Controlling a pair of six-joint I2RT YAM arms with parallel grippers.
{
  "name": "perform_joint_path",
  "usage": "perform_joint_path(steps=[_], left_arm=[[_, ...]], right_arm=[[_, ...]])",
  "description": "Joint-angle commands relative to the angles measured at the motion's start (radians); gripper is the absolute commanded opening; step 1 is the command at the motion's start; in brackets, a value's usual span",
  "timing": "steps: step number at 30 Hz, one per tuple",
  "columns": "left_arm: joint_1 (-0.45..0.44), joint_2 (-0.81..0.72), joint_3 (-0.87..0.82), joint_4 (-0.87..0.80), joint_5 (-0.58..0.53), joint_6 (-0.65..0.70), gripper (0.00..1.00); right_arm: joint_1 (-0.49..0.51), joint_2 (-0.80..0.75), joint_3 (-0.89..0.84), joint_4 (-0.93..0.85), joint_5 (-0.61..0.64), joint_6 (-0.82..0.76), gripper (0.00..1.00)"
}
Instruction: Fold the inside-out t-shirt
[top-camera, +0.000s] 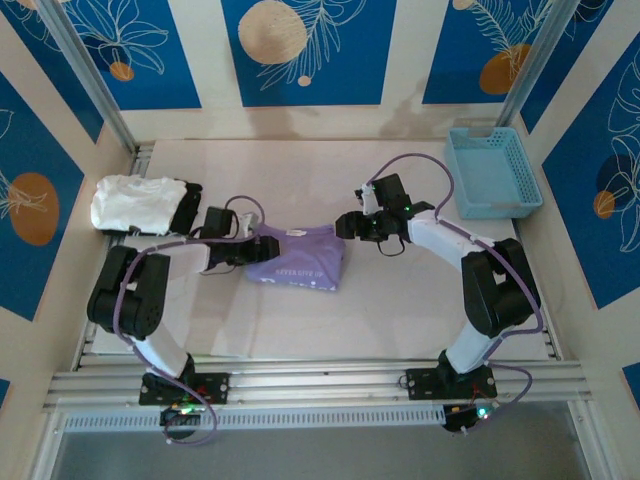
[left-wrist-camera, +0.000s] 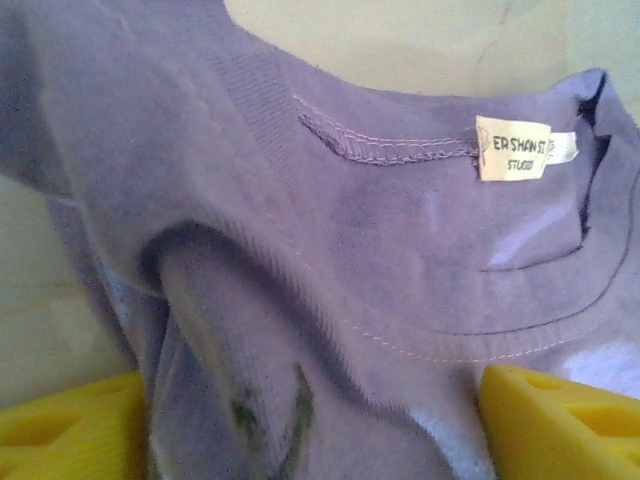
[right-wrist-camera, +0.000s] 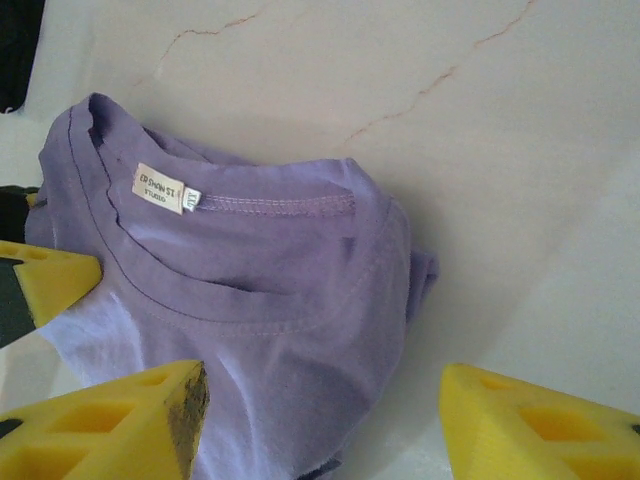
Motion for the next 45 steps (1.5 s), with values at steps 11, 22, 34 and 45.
perform_joint_path(steps=[11, 22, 34, 45], left_arm=[[-0.038, 0.116, 0.008, 0.175, 0.147, -0.080, 0.16], [-0.007, -0.005, 0.029, 0.147, 0.156, -0.066, 0.00], [0.112, -0.141, 0.473, -0.611, -0.239, 0.353, 0.00], [0.296, -0.050, 0.913, -0.951, -0.292, 0.605, 0.00]], right_arm=[[-0.001, -0.025, -0.028, 0.012, -0.011, 0.013, 0.63], [-0.036, -0.161, -0.092, -0.008, 0.040, -0.011, 0.63], [-0.042, -0.377, -0.253, 0.100, 0.135, 0.005, 0.67], [-0.033, -0.413, -0.302, 0.161, 0.139, -0.022, 0.71]])
